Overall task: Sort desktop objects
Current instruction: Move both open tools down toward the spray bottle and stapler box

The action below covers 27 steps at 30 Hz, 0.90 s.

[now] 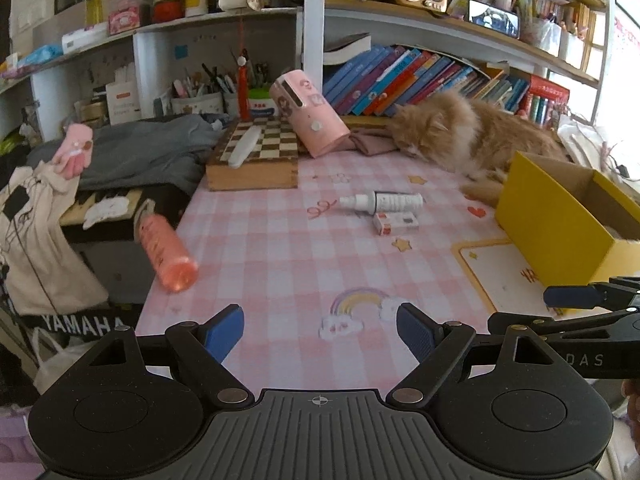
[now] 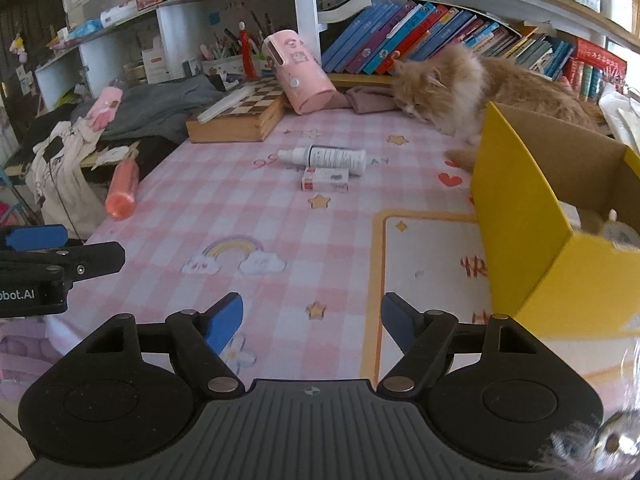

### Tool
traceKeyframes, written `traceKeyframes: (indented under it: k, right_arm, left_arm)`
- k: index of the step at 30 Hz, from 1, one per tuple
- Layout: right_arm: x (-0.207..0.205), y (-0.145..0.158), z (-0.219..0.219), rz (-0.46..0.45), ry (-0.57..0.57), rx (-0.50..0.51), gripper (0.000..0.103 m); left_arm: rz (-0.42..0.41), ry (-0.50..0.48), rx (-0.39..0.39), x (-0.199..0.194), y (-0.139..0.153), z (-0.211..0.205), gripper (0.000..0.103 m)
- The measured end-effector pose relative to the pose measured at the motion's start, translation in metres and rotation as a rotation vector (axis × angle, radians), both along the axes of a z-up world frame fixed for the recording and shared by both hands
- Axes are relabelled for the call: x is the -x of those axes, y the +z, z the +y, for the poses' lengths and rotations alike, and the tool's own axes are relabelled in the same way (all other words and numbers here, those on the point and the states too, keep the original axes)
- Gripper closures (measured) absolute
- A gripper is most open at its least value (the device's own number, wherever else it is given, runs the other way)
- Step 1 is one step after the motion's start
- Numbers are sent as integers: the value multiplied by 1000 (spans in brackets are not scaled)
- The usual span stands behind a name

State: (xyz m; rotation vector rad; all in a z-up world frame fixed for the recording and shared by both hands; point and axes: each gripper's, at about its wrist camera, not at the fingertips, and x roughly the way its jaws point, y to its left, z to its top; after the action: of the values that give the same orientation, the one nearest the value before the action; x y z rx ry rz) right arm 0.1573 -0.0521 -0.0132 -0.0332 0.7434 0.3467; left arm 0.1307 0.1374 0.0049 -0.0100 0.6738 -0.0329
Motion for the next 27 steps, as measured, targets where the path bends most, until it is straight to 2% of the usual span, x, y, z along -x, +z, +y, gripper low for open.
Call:
traceKeyframes:
  k: [11, 27]
  right_arm:
    - [-63, 0, -8, 22, 49, -33, 29]
    - [-134, -21, 16, 45, 128, -38, 29]
  left_arm:
    - [-6, 33, -16, -47, 8, -19, 17]
    - [40, 123, -50, -77, 8, -20, 17]
